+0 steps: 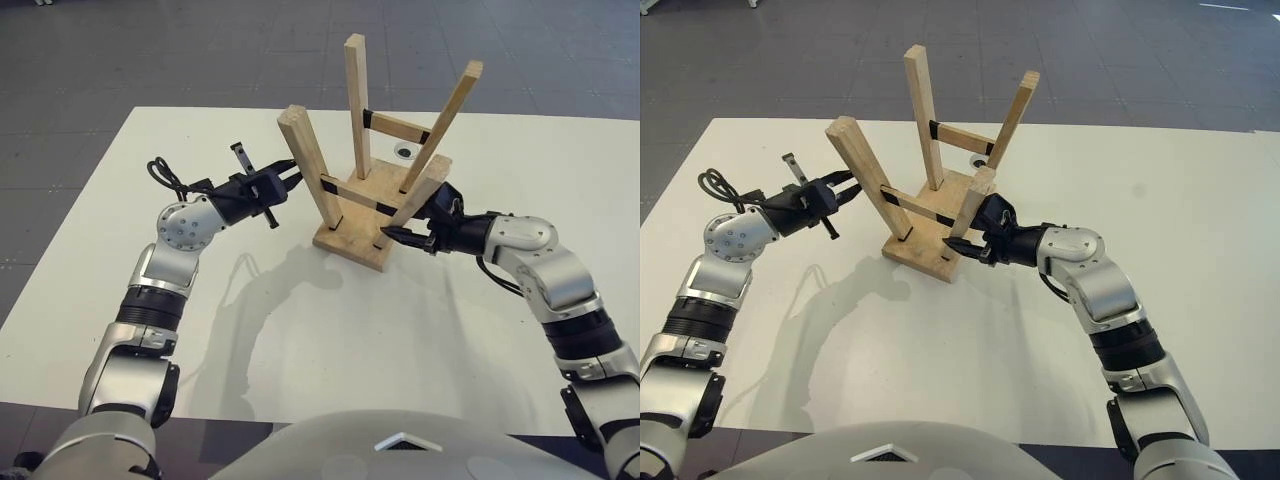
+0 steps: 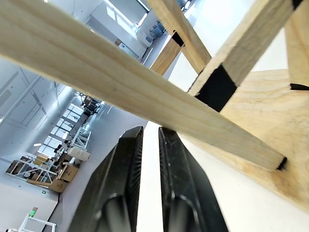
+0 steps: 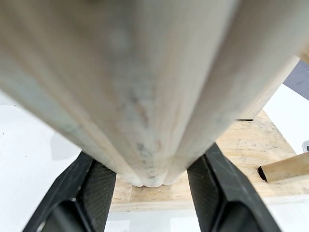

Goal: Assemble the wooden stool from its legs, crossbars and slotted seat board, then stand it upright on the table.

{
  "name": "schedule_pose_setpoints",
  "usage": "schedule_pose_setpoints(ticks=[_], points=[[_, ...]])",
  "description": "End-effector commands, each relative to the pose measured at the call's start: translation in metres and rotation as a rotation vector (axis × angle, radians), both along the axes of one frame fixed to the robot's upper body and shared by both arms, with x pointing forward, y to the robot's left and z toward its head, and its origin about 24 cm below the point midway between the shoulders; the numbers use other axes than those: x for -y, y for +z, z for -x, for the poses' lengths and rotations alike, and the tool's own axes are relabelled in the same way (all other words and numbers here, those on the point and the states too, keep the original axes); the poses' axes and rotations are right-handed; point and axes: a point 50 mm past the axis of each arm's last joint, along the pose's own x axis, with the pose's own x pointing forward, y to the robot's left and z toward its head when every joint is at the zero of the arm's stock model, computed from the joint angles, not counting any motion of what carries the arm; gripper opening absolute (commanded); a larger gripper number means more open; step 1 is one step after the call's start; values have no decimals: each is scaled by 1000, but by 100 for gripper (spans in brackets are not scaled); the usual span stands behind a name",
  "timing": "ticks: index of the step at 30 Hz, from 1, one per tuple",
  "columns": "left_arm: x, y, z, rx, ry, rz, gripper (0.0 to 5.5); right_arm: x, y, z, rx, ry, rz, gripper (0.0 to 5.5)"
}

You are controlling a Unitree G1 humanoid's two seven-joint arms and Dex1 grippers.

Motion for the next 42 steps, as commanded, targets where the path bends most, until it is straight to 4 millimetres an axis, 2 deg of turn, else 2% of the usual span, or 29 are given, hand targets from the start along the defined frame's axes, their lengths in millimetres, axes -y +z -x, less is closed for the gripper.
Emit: schedule_pose_setpoints(ticks=[1,3,5,10,14,21,28,29,34,36,40,42], points=[[11,-21,4,-70,-76,-37,61,10,-59,25,-280,-42,158,202],[-15,-31,-2,-117,71,-14,61,13,-59,27,-281,-3,177,202],[-33,-38,-1,-153,146,11,61,17,-59,30,-270,50,200,202],[-60,-41,-4,-177,303,71,61,29,-50,29,-189,129,237,202],[-54,-52,2,-225,291,93,61,37,-41,36,-198,213,158,202],[-39,-53,4,-236,260,112,61,56,-31,33,-170,279,98,202],[-33,-53,4,-241,242,113,61,49,-7,16,-34,259,65,202],[-33,-53,4,-242,242,113,61,47,-4,15,-23,262,64,242],[-30,-57,6,-270,228,102,61,42,6,15,2,267,59,324],[-26,-62,11,-336,200,84,61,52,-2,20,-10,234,158,375],[-22,-76,31,-539,124,-4,61,89,-27,43,-127,102,300,375],[-18,-76,36,-577,110,-18,61,93,-40,42,-133,-14,311,375]])
